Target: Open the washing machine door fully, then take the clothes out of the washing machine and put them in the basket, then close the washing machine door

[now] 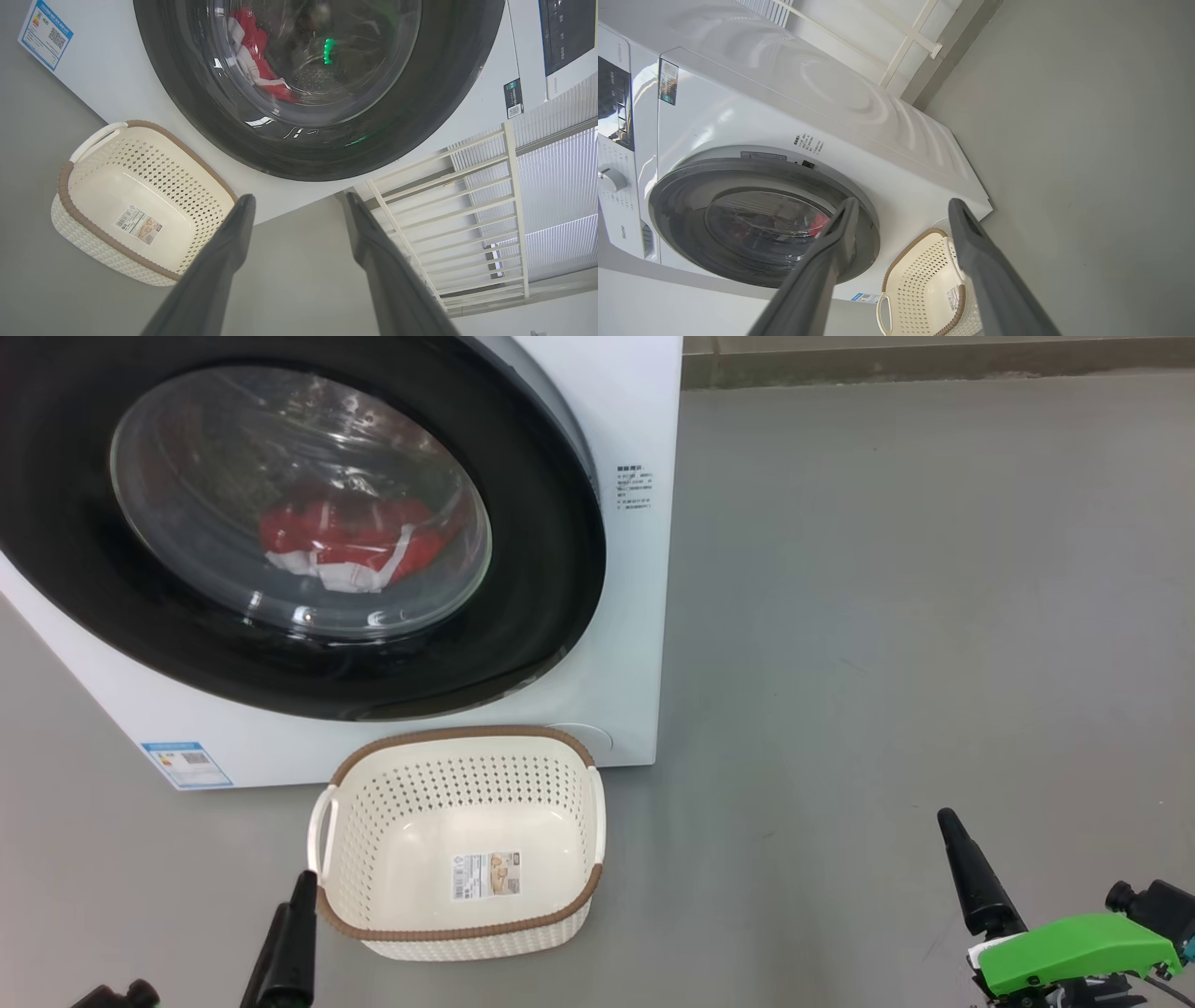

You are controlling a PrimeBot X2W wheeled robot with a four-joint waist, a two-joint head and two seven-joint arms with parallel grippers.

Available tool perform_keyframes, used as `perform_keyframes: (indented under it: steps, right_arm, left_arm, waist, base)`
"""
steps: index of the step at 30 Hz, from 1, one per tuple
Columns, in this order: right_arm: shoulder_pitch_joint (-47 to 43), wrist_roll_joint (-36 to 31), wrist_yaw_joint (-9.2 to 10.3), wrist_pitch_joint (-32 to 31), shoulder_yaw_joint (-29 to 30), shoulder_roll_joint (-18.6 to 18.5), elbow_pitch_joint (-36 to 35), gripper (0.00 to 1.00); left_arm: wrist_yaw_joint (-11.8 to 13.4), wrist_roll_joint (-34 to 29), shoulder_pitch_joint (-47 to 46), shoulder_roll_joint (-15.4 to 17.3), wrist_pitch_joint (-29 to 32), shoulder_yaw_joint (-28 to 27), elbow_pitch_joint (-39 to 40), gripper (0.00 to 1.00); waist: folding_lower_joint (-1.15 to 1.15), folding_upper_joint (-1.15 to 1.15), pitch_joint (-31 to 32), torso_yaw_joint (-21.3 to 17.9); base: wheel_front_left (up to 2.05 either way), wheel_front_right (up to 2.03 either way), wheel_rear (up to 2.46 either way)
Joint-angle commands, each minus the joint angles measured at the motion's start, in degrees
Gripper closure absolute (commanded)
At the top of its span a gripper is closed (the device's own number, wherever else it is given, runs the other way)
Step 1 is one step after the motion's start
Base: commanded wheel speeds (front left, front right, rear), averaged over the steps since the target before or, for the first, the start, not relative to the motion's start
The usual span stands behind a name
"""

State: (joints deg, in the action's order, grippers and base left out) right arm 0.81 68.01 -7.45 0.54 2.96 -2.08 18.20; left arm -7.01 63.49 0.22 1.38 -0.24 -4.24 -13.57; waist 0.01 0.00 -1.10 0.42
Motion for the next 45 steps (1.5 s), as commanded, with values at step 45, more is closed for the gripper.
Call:
perform_keyframes:
  steps: [45]
  right_arm:
    - [0.4, -30.4, -0.02, 8.1, -4.2, -2.3, -3.9, 0.00]
  left_arm:
    - [1.6, -35.2, 1.5, 1.5, -8.4, -0.3, 7.5, 0.00]
  waist:
    - [-0.01, 0.00, -1.2, 0.0]
  base:
    - [0.00, 0.00, 0.00]
